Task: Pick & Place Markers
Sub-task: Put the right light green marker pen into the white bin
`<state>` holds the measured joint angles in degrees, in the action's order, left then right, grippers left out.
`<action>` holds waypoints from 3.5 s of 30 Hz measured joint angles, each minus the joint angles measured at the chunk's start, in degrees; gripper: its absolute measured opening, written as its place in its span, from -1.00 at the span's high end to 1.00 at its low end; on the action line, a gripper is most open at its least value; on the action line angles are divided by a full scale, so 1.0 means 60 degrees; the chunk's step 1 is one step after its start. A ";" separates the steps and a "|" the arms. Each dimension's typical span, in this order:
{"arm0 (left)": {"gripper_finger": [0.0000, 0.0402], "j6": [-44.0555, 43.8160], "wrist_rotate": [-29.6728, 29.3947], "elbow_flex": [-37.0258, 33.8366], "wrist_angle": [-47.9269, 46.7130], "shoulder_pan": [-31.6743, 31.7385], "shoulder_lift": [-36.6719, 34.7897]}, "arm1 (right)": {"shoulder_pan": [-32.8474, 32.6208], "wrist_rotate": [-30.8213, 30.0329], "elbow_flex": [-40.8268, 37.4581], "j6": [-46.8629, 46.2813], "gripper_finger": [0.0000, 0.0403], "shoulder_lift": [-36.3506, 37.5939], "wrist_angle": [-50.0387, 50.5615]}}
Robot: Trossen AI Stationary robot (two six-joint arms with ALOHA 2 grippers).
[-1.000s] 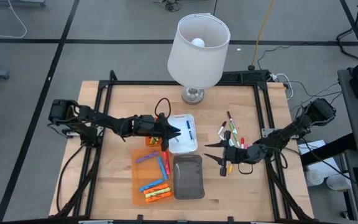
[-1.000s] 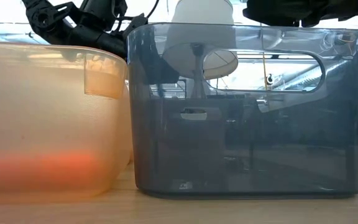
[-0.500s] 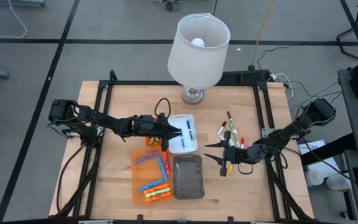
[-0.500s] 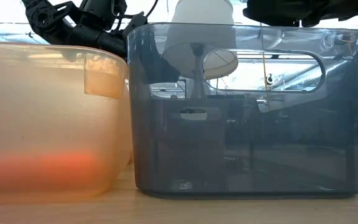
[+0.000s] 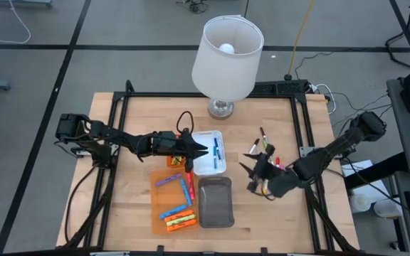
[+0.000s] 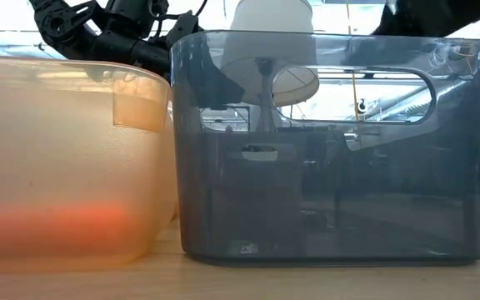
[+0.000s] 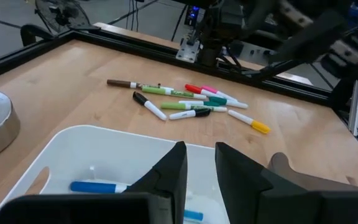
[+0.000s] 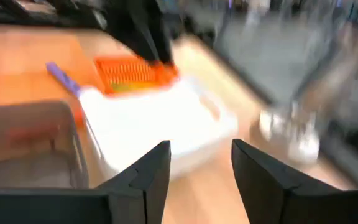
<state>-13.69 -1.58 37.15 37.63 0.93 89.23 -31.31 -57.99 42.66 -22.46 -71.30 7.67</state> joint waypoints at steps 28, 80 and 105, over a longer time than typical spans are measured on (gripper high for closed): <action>0.56 -0.0007 0.0000 0.0000 -0.0026 0.0000 0.0000 | 0.3044 0.5502 -0.1654 -0.7144 0.36 -0.0061 0.6533; 0.56 -0.0007 -0.0004 0.0000 -0.0022 0.0000 0.0000 | 0.3588 0.5012 -0.1875 -0.4767 0.94 -0.0219 0.4887; 0.56 -0.0026 0.0000 -0.0007 0.0399 -0.0192 0.0004 | 0.0958 0.2436 -0.1600 0.0979 0.94 0.1033 -0.2413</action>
<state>-13.85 -1.59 37.10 40.02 -0.22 89.25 -25.56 -43.37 33.06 -16.58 -65.10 -6.81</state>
